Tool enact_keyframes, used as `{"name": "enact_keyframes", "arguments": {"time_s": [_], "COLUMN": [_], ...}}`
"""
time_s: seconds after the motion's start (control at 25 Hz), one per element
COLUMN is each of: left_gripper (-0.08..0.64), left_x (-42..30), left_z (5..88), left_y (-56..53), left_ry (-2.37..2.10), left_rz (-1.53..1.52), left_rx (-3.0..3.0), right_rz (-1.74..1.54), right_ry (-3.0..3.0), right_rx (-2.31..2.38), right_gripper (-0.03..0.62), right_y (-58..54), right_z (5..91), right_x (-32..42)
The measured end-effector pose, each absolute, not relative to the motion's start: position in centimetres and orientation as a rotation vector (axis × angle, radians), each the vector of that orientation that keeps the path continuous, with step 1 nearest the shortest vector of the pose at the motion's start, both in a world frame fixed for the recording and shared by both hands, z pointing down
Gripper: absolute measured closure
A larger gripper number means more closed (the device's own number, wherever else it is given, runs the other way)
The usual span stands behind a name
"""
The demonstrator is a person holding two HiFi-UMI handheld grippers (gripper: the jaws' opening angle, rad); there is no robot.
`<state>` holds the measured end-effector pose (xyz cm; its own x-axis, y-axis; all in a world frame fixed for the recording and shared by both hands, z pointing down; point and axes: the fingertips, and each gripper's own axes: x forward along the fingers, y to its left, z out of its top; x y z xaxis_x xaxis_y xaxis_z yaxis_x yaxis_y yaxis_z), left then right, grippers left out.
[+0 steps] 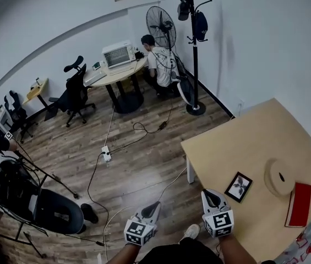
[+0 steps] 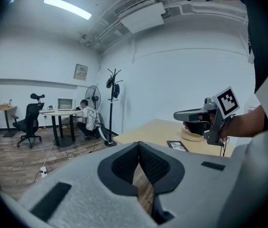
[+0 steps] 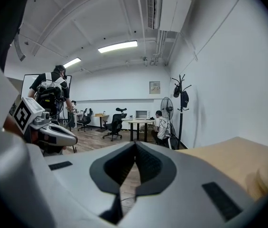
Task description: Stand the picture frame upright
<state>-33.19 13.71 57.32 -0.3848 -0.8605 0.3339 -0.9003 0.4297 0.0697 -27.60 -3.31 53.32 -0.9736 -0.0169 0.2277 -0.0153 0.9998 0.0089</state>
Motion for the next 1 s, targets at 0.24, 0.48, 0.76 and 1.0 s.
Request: {"name": "enact_keyframes", "arguments": {"time_s": [0.24,0.48,0.76,1.0], "left_gripper": [0.565,0.565,0.565,0.565], "left_x": [-36.3,-36.8,-37.9,-37.9], "left_z": [56.6,56.8,57.9,57.8], "left_y": [6.2,0.9,-3.8,-11.5], "left_ry": [-2.317,-2.233,-2.132,-1.988], "left_rz": [0.207,0.231,0.239,0.215], "left_rx": [1.611,1.723,1.810,1.988], "right_rz": [0.004,0.048,0.074,0.136], "right_ry": [-2.904,-2.894,-2.821,-2.728], "right_rx": [0.066,0.142,0.350,0.562], "right_gripper": [0.583,0.583,0.583,0.583], "right_y": [-9.1,-13.1,-18.3,-23.1], "right_z": [53.3,53.9,55.6,56.6], "right_x": [-30.0,-30.6,-28.9,-26.7]}}
